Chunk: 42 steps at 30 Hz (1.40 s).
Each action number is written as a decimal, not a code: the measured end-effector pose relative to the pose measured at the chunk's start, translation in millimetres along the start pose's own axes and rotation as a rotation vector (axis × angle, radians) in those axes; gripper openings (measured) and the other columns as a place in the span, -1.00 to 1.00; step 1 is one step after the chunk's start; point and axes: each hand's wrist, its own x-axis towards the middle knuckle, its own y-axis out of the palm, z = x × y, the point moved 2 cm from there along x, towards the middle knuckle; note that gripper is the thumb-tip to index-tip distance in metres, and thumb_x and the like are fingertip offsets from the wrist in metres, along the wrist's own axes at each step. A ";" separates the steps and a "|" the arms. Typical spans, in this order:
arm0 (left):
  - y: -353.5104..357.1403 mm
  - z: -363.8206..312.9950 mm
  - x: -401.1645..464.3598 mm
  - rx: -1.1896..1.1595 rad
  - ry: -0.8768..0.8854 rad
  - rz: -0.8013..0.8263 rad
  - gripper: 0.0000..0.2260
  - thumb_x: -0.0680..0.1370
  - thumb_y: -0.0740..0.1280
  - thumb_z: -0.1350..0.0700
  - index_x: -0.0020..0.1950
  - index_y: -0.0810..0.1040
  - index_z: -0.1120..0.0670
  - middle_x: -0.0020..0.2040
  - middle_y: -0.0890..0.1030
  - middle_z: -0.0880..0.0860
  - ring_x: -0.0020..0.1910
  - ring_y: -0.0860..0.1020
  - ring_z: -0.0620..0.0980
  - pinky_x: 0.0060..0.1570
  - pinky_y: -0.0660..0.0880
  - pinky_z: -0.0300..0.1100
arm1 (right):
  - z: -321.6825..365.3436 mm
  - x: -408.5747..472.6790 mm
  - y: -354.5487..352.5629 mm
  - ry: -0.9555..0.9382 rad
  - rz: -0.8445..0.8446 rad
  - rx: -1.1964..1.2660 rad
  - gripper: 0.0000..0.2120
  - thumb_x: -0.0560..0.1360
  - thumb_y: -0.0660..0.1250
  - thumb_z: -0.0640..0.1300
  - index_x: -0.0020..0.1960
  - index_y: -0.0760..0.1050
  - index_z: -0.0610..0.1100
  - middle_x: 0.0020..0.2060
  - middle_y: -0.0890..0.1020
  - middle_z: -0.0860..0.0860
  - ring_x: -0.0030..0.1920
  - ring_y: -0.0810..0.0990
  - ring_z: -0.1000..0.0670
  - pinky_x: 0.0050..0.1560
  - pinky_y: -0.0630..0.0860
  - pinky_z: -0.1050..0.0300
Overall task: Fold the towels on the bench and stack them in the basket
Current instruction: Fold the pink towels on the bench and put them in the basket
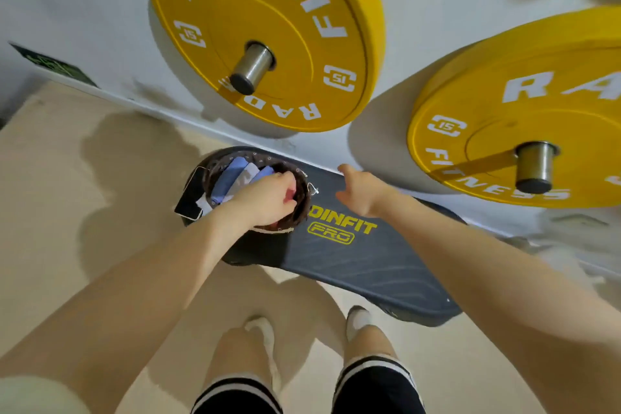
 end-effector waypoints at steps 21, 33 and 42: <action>97.2 -311.3 -193.3 0.168 0.727 0.374 -0.93 0.53 0.22 0.12 -0.02 0.45 0.05 -0.05 0.56 0.05 -0.10 0.51 0.01 -0.17 0.38 -0.17 | -139.6 -447.6 95.9 0.804 -0.456 0.817 -0.73 0.53 0.14 -0.21 0.08 0.51 -0.33 0.01 0.65 -0.21 -0.16 0.57 -0.08 -0.24 0.46 0.18; 310.1 -496.6 -377.9 -0.026 0.929 0.499 -0.89 0.56 0.21 0.19 0.05 0.47 0.11 -0.10 0.53 0.07 -0.19 0.52 0.02 -0.41 0.34 -0.47 | -239.6 -720.8 283.6 1.079 -0.669 1.110 -0.65 0.55 0.16 -0.16 0.33 0.27 -0.14 0.04 0.60 -0.15 -0.16 0.57 -0.06 -0.16 0.48 0.12; 446.4 -626.5 -375.1 -0.091 0.806 0.627 -0.90 0.55 0.20 0.25 -0.09 0.43 0.06 -0.28 0.42 -0.05 -0.41 0.49 -0.16 -0.36 0.35 -0.28 | -389.6 -791.0 326.8 1.145 -0.802 1.320 -0.67 0.54 0.16 -0.17 0.30 0.33 -0.17 -0.08 0.58 -0.09 -0.18 0.56 -0.07 -0.22 0.46 0.17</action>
